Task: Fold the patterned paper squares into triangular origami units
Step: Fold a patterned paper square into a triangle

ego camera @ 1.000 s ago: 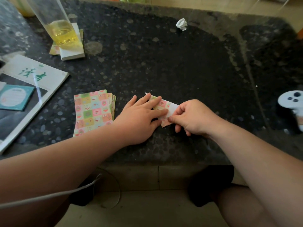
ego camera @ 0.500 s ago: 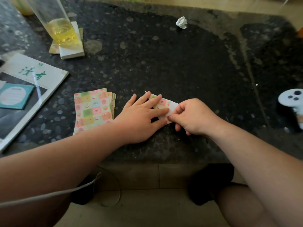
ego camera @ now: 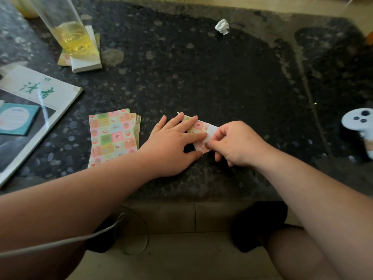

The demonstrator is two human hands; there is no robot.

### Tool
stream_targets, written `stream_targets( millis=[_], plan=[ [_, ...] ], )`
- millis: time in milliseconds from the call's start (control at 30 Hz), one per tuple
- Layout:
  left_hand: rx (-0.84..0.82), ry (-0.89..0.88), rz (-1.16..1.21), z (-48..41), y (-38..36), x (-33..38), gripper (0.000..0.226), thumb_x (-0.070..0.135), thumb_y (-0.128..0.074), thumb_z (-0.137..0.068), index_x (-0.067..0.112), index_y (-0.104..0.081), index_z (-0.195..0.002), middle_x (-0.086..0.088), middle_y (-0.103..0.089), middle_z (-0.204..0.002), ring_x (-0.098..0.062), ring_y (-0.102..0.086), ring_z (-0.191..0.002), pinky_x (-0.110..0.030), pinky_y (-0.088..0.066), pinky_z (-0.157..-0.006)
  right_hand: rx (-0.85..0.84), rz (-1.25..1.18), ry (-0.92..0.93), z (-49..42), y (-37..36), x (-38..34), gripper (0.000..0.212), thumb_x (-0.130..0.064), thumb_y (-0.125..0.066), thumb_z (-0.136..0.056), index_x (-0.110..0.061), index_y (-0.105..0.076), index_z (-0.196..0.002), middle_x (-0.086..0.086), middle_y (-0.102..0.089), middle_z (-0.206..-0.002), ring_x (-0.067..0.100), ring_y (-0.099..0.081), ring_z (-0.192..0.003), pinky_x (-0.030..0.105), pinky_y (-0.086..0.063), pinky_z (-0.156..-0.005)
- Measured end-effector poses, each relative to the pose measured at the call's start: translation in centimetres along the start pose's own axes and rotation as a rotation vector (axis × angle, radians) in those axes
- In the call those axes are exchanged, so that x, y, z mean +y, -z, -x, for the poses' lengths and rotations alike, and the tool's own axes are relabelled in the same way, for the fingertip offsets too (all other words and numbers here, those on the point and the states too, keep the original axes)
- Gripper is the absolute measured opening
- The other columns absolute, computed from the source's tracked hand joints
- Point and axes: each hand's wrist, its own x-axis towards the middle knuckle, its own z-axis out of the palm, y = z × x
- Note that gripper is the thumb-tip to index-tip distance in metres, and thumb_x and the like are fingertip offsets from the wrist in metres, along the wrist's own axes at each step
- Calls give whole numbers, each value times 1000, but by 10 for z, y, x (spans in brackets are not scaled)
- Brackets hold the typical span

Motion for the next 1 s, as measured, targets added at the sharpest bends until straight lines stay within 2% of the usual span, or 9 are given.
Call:
stream_targets(
  millis=[567,767,1000],
  plan=[
    [88,33,26,-1,-7,3,54,71,-32,-96,53,-44,-145,17,-12,-168,-12,1,-156,-43,8,-125,4,-5,5,0,-1,0,25,-29,-69,-98,-20,-69,-76,-5,-73,-62,7,-54,-35,23,-43,-49],
    [94,32,-17,1,-6,6,52,68,-33,-98,52,-44,-146,15,-12,-169,-14,0,-156,-44,7,-126,21,-24,3,0,-3,2,25,-29,-70,-98,-19,-69,-74,-5,-72,-60,6,-54,-35,20,-41,-43],
    [76,35,-36,-1,-6,5,51,68,-34,-99,53,-41,-147,15,-9,-169,-14,2,-156,-45,7,-126,13,-30,-3,-1,-2,2,25,-30,-71,-97,-20,-69,-74,-5,-73,-61,6,-54,-35,22,-42,-45]
  ],
)
